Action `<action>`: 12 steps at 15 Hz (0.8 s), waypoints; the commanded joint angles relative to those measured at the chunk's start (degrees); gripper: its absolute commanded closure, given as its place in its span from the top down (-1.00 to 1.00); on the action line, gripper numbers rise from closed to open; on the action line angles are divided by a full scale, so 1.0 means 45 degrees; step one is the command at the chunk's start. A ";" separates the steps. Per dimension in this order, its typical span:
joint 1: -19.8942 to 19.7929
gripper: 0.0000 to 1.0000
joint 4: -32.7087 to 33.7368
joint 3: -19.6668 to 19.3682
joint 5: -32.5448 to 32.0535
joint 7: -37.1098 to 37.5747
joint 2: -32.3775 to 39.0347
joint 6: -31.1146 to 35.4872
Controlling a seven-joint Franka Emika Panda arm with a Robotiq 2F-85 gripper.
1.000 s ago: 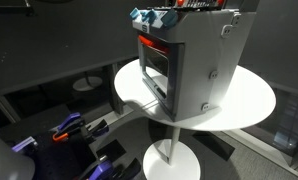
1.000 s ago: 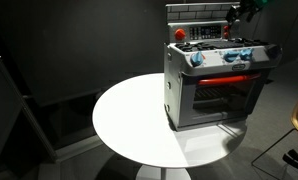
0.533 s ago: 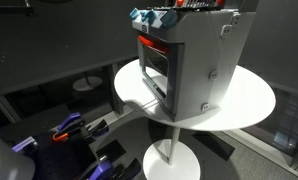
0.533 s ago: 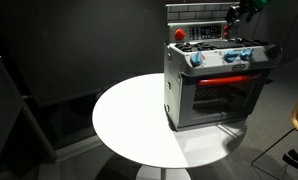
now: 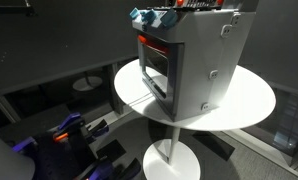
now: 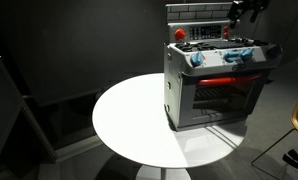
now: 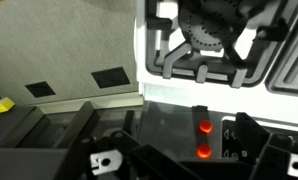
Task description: Push the top right button on the toy stove
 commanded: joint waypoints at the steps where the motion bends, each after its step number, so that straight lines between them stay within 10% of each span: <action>1: 0.0127 1.00 -0.0430 0.0227 0.1172 -0.0550 -0.0999 -0.1500; 12: 0.0408 1.00 -0.0921 0.0585 0.4280 -0.2483 -0.2980 -0.6029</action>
